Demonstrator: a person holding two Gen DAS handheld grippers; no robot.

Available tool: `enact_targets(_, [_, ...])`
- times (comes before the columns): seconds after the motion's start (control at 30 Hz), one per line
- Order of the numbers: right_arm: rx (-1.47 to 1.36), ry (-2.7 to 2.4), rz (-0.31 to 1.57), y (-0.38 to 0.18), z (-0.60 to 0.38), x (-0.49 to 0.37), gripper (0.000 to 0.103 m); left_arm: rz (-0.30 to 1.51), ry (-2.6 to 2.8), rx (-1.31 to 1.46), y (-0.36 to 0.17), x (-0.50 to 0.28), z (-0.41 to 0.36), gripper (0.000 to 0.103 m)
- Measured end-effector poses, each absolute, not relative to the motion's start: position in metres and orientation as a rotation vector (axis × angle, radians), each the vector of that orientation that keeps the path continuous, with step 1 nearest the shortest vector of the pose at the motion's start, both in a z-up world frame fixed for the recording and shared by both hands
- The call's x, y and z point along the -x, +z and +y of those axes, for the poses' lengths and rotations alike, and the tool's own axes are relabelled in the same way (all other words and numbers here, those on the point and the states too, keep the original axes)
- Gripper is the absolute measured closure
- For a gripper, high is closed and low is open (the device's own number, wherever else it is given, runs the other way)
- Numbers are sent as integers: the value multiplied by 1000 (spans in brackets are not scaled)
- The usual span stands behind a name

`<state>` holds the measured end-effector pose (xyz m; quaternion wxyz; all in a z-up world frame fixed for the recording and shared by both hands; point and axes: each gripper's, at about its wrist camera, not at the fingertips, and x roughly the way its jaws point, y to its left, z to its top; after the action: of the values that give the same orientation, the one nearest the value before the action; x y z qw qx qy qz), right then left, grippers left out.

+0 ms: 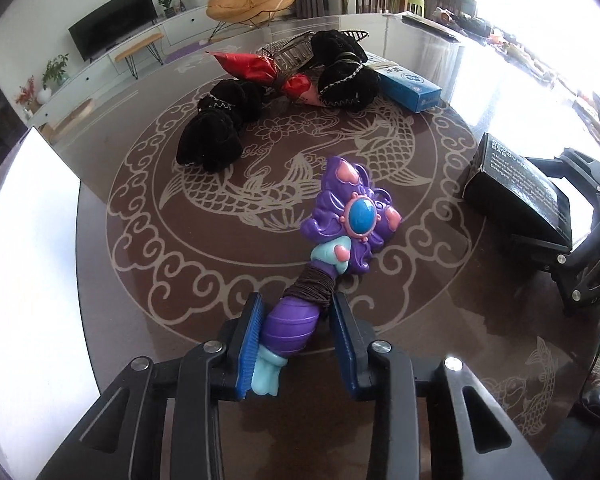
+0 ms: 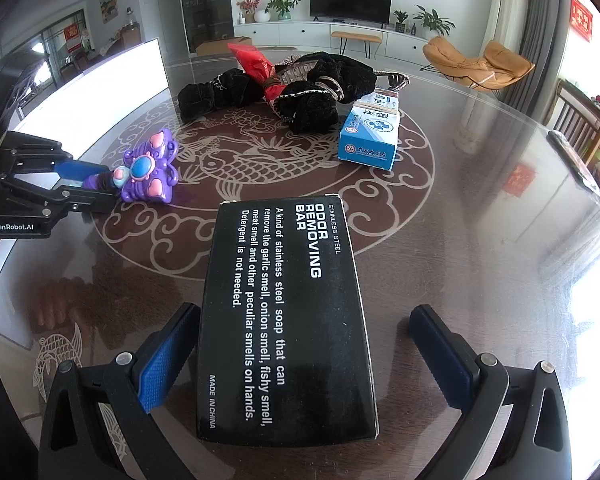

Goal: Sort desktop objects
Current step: 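Move the left tool over the purple toy wand while the right tool holds the box, then close the left tool on the purple wand's handle while the right tool holds the box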

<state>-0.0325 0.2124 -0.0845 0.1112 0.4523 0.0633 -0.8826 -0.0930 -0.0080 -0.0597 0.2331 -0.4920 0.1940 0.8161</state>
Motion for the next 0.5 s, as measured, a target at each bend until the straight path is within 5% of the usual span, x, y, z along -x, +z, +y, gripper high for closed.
enact_targets(0.17, [-1328, -2592, 185, -85, 212, 32, 0, 641, 2269, 1349, -59, 78, 13, 69])
enact_targets(0.27, [-1328, -2592, 185, -84, 212, 32, 0, 799, 2319, 1305, -59, 79, 31, 26])
enact_targets(0.3, [-1328, -2592, 185, -85, 212, 32, 0, 803, 2309, 1282, -59, 79, 34, 27])
enact_targets(0.33, [-1328, -2592, 185, -85, 212, 32, 0, 768, 2292, 1282, -59, 80, 36, 30])
enact_targets(0.4, [-1324, -2586, 173, -84, 214, 32, 0, 650, 2258, 1317, -56, 85, 36, 74])
enact_targets(0.43, [-1326, -2564, 166, -84, 215, 34, 0, 663, 2274, 1325, -57, 84, 38, 83])
enact_targets(0.5, [-1386, -2468, 145, -80, 219, 43, 0, 668, 2308, 1305, -58, 75, 39, 83])
